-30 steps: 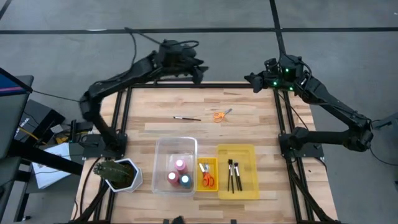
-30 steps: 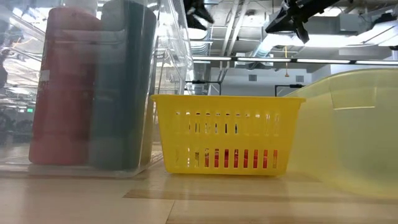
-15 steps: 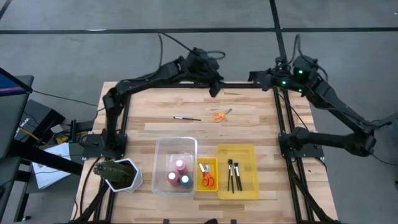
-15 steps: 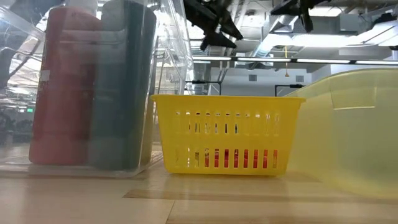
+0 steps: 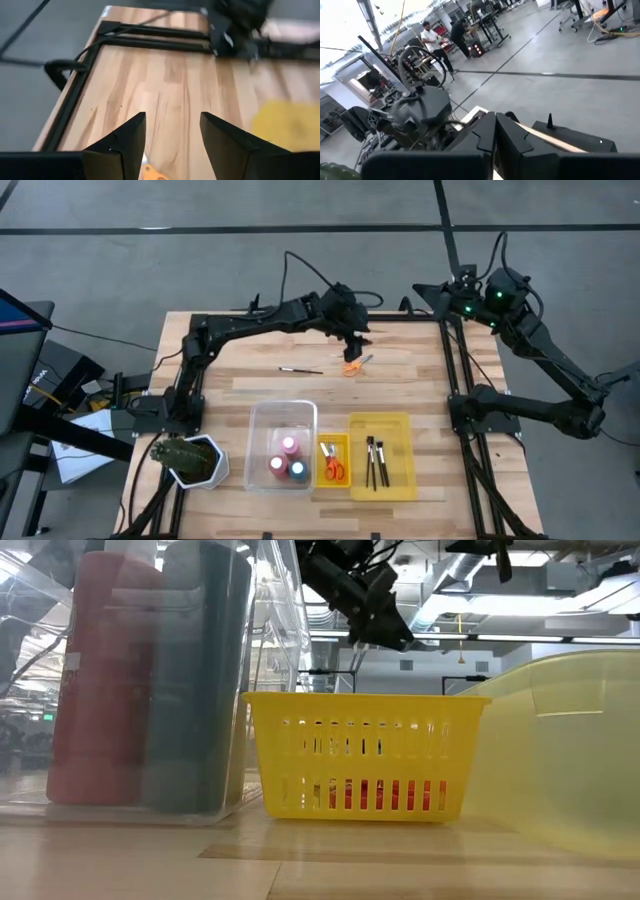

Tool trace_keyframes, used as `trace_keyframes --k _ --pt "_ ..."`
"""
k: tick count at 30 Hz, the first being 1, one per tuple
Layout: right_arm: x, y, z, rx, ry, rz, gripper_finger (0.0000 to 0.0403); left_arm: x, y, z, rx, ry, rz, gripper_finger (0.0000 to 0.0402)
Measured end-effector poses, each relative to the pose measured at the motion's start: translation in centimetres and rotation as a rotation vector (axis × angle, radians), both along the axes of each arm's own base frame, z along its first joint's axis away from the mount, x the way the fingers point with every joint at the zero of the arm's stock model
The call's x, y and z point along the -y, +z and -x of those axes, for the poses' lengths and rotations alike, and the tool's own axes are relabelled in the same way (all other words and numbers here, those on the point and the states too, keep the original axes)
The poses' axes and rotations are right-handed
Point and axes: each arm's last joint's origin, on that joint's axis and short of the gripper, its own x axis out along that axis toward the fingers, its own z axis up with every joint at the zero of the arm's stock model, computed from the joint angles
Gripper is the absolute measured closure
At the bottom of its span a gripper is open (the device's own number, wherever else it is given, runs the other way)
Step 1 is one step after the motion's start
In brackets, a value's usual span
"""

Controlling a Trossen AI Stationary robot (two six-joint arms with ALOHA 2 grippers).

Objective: Pick & Place Paint Supplies
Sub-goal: Put the yellow scissors into the left yellow bin

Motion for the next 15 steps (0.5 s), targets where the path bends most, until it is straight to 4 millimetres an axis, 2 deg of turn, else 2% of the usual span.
trace_keyframes --k 5,10,15 --pt "-0.1 -0.2 0.0 -0.016 0.034 -0.020 0.0395 1.0 -0.8 0.0 -0.048 -0.125 -0.132 0.0220" --pt "-0.2 -0.5 0.0 -0.037 0.046 -0.042 0.0395 1.2 -2.2 0.2 -0.080 -0.160 -0.093 0.0220" --pt "-0.2 -0.8 0.0 -0.057 0.047 -0.054 0.0395 1.4 -4.7 0.4 -0.111 -0.150 -0.049 0.0220"
